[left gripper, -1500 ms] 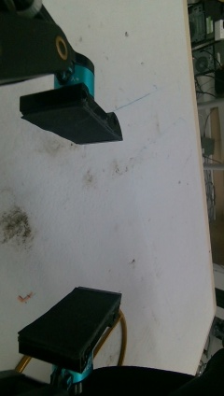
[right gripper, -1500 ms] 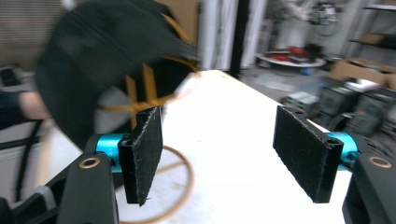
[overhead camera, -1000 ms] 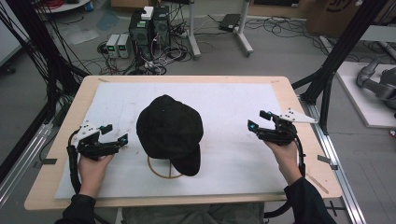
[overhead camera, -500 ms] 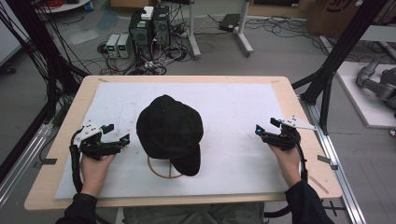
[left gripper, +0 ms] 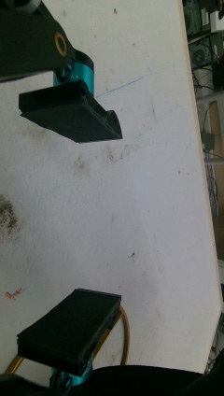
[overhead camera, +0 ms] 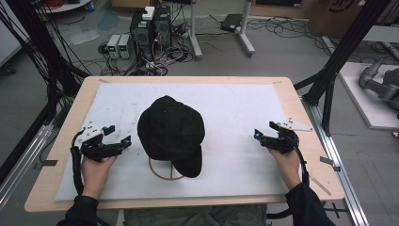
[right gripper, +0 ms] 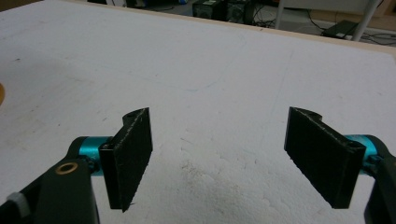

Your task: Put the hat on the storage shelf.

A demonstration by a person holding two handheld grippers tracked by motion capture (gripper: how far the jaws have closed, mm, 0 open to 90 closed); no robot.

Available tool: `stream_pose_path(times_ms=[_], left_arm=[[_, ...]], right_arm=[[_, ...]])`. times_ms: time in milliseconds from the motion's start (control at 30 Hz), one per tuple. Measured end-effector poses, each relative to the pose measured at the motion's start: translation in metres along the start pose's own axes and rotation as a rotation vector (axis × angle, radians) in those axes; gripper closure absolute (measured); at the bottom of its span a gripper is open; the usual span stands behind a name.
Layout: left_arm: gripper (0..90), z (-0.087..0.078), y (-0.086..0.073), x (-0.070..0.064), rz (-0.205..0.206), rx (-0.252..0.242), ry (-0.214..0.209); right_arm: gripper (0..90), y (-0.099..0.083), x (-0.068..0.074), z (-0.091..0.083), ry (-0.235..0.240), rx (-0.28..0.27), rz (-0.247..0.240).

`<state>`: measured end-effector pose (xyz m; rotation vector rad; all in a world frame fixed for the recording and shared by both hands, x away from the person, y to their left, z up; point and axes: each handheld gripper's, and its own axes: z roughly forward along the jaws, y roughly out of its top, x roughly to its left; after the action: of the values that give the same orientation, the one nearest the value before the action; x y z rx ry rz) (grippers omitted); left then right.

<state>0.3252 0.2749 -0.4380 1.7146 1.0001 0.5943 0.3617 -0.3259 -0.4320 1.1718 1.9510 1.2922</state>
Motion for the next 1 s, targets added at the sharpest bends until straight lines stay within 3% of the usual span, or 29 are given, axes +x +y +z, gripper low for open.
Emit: stream_pose_path(times_ms=[1000], left_arm=[[17.8,-0.0006,0.0008,-0.0005,0.009,-0.003,0.003]], right_arm=[[22.8,-0.0007,0.0006,0.0024,-0.015,0.012,-0.015]])
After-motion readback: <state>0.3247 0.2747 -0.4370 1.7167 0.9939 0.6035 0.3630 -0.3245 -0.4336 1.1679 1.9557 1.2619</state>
